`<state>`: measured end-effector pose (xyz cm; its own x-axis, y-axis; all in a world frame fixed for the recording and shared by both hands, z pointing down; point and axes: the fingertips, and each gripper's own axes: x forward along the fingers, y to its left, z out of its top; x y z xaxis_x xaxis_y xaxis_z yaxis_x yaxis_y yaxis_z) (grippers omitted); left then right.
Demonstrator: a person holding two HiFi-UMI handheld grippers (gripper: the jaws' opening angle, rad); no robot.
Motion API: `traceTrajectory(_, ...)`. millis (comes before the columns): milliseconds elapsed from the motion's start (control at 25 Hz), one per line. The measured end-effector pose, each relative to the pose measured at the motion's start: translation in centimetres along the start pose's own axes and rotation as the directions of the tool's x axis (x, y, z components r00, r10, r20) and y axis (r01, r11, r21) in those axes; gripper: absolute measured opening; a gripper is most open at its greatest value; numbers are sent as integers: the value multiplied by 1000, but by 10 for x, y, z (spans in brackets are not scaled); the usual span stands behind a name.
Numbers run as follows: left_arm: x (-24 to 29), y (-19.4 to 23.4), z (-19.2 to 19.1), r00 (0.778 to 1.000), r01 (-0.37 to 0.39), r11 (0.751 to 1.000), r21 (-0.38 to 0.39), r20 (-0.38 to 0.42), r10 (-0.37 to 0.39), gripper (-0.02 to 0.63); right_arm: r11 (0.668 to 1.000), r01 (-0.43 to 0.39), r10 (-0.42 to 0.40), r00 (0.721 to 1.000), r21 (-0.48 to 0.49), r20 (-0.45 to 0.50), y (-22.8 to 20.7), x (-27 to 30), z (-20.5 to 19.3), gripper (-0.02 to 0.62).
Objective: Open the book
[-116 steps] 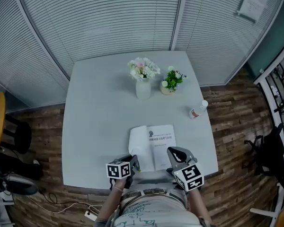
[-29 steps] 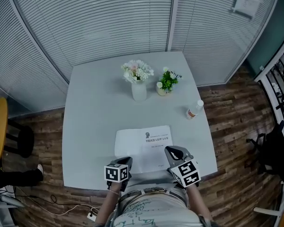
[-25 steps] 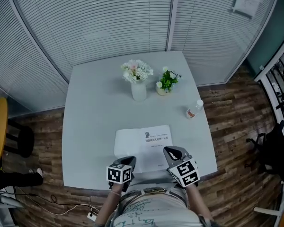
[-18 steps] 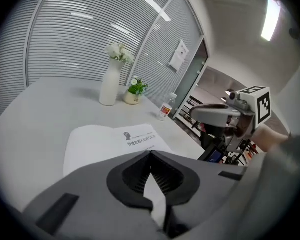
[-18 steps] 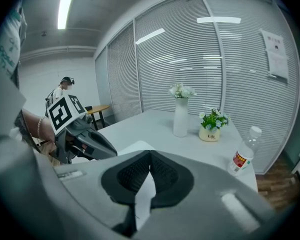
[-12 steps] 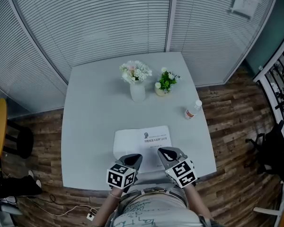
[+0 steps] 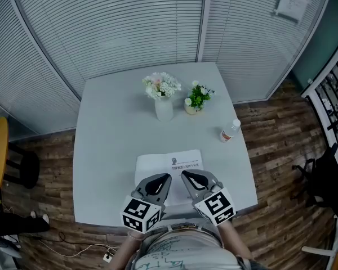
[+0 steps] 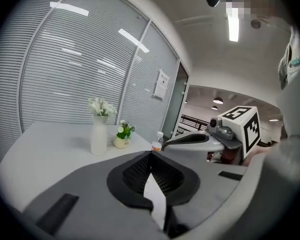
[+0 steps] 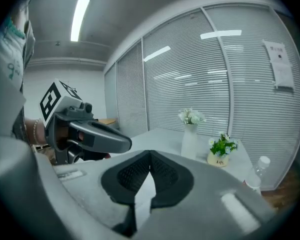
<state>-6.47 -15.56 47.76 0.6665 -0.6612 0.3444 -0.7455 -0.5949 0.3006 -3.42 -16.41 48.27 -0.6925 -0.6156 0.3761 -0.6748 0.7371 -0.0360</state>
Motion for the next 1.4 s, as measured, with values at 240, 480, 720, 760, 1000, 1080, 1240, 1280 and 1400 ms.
traceTrajectory(240, -12, -10, 42, 994, -72, 983, 167, 93, 57, -2, 1000, -2, 5, 994, -28, 109, 5, -8, 45, 2)
traceTrajectory(480, -19, -14, 56, 989, -100, 969, 228, 131, 71, -2, 998, -15, 23, 992, -61, 122, 11, -13, 59, 2)
traceTrajectory(720, -17, -11, 52, 990, -95, 970, 224, 120, 70, -2, 997, -19, 25, 996, -69, 84, 10, -15, 52, 2)
traceTrajectory(760, -17, -11, 52, 991, -93, 970, 223, 117, 68, -2, 997, -18, 23, 997, -70, 79, 9, -15, 52, 2)
traceTrajectory(1000, -20, -12, 51, 990, -105, 962, 252, 116, 77, -2, 997, -24, 30, 994, -68, 102, 10, -18, 55, 2)
traceTrajectory(1080, -21, -10, 52, 989, -112, 961, 254, 123, 83, -2, 998, -21, 28, 994, -63, 106, 11, -19, 56, 2)
traceTrajectory(1240, -23, -9, 55, 987, -118, 962, 246, 136, 87, -2, 998, -22, 28, 994, -60, 101, 12, -18, 54, 2)
traceTrajectory(1280, -24, -8, 54, 987, -119, 962, 244, 136, 88, -2, 998, -25, 31, 995, -60, 99, 14, -17, 54, 2)
traceTrajectory(1400, -26, -6, 52, 987, -123, 963, 239, 134, 92, -2, 998, -24, 30, 996, -62, 88, 15, -16, 50, 2)
